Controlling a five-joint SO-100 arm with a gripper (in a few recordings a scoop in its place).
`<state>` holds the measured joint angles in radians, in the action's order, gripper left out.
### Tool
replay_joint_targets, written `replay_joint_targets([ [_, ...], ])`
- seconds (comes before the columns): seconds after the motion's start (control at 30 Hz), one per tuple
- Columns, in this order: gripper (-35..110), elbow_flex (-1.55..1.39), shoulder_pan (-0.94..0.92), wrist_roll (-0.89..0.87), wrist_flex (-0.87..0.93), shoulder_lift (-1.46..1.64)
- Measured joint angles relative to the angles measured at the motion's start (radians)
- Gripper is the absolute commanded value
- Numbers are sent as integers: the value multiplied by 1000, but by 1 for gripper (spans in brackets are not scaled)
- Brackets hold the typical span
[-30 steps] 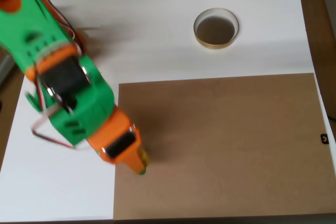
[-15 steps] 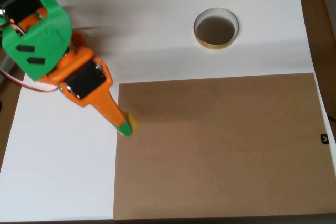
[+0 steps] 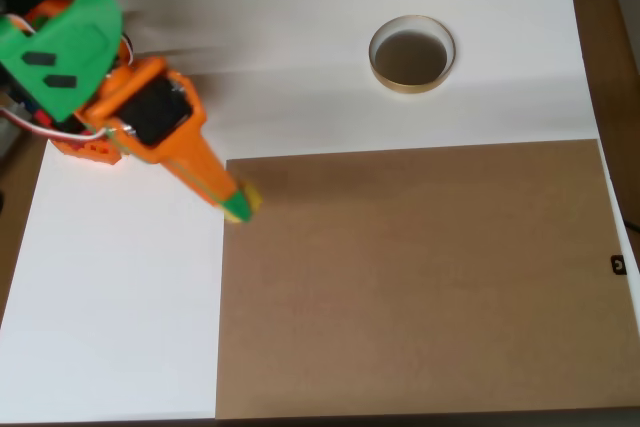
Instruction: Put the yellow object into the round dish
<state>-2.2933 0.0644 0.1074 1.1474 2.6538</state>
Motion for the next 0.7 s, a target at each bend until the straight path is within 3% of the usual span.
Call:
replay_joint_targets([
  [0.7, 0, 230, 479, -8, 54, -512],
])
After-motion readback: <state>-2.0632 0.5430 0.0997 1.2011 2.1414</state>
